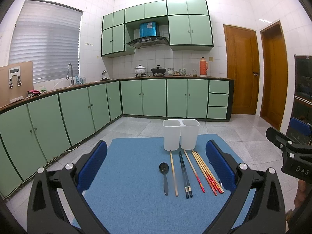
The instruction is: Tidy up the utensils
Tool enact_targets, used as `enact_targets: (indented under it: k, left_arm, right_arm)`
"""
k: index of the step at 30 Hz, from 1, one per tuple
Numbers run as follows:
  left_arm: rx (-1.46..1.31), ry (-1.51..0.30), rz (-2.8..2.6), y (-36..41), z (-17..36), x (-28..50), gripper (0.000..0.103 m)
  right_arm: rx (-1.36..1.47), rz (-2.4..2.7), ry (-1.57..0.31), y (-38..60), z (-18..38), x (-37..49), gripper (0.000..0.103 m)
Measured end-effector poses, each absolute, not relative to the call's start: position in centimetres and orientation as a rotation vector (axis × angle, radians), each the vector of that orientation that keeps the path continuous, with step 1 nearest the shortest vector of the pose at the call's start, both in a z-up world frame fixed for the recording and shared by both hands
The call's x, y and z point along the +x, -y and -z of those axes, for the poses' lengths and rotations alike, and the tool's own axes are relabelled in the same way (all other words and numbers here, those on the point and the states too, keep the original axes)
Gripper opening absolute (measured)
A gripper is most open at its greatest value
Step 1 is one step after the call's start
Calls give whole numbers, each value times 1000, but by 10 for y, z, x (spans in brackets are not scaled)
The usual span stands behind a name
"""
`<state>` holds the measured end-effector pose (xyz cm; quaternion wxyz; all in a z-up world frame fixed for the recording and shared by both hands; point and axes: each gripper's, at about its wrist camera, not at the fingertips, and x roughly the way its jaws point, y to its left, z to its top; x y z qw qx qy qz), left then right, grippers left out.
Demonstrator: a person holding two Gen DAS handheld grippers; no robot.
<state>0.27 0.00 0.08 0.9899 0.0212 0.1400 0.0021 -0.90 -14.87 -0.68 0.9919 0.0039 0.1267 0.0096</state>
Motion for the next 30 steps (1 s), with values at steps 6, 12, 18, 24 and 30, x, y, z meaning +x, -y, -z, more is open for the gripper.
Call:
enact_targets:
  k: [6,12,18,24,30]
  left_arm:
    - [41,-281,-5,0,-1,2,98]
    - [41,-279,-5,0,-1,2,98]
    - [43,-278,-5,1,-1,2,98]
    - [43,-278,-4,1,-1,2,98]
    - [44,-278,-5,2,-1,1,98]
  right_arm:
    - [8,-19,-254,149,7,-9,97]
    - [8,-20,-253,148,7,-9,97]
    - [8,-19,-253,148,7,-9,97]
    - [8,-19,-253,148,6,-9,97]
    - [8,-19,-252,148,6,-9,97]
